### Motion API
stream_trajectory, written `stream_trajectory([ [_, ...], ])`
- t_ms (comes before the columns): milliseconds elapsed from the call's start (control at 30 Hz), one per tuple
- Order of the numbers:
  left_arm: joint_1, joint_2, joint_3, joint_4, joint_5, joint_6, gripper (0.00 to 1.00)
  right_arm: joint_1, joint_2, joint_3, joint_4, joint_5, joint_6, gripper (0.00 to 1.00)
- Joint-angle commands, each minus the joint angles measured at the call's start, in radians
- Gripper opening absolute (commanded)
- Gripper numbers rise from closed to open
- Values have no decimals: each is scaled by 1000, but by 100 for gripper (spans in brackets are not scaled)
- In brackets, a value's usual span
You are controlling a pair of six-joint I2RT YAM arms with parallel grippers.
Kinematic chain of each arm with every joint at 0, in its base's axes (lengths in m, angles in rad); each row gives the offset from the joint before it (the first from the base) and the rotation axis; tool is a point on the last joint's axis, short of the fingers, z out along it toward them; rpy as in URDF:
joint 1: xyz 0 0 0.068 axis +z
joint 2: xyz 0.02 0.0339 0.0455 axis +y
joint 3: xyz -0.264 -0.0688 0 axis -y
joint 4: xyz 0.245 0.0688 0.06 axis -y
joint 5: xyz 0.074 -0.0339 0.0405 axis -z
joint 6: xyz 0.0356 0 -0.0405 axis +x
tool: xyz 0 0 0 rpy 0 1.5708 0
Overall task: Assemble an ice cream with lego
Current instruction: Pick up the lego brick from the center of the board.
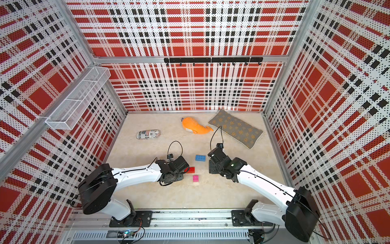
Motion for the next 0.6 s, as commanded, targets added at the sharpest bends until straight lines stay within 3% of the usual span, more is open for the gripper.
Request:
stream_trajectory([
  [0, -8, 19, 14, -5, -2, -1, 39, -6, -24, -8, 9, 2, -2, 68],
  [567, -13, 29, 25, -4, 0, 4, 41, -8, -28, 1, 0, 6, -4, 68],
])
